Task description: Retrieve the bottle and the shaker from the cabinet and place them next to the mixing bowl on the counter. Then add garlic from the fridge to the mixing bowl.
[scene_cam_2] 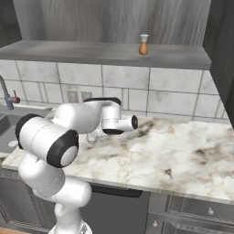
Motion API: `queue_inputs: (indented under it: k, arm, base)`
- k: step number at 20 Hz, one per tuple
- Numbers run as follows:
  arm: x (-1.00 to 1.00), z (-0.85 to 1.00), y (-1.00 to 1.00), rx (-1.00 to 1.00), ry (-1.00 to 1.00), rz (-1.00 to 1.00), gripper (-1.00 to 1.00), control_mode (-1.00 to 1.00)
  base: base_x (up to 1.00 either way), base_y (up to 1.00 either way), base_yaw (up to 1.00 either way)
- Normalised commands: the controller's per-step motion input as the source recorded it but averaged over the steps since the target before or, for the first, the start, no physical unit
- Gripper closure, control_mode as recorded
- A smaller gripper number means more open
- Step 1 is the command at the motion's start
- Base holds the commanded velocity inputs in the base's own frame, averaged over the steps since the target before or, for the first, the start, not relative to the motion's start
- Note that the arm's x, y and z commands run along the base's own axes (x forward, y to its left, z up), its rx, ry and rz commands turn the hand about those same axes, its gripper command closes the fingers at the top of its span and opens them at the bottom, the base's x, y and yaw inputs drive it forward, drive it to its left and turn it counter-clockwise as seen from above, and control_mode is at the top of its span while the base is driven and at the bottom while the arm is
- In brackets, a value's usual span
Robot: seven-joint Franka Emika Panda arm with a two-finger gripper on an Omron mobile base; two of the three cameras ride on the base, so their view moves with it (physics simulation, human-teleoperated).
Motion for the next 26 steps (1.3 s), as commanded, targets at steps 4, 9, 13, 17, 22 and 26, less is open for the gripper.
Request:
queue_inputs:
  k: [4,9,13,17,22,26]
  arm:
    - [-0.24,0.43,0.00,0.00,0.02,-0.18,-1.00,-1.00]
    - [-0.21,0.54,0.07,-0.05,0.12,-0.28,-1.00,-1.00]
    - [-0.18,0.71,0.01,-0.09,0.22,-0.30,-1.00,-1.00]
    - [-0.21,0.64,0.00,-0.20,0.18,-0.20,-1.00,-1.00]
    - [-0.60,0.70,0.00,-0.15,0.04,-0.14,-1.00,-1.00]
    - [-0.53,0.64,-0.01,-0.11,0.02,-0.09,-1.00,-1.00]
  base:
    - [0.00,0.00,0.00]
    - [0.00,0.00,0.00]
    - [0.00,0.00,0.00]
    - [0.00,0.00,0.00]
    - [0.00,0.00,0.00]
    - [0.00,0.00,0.00]
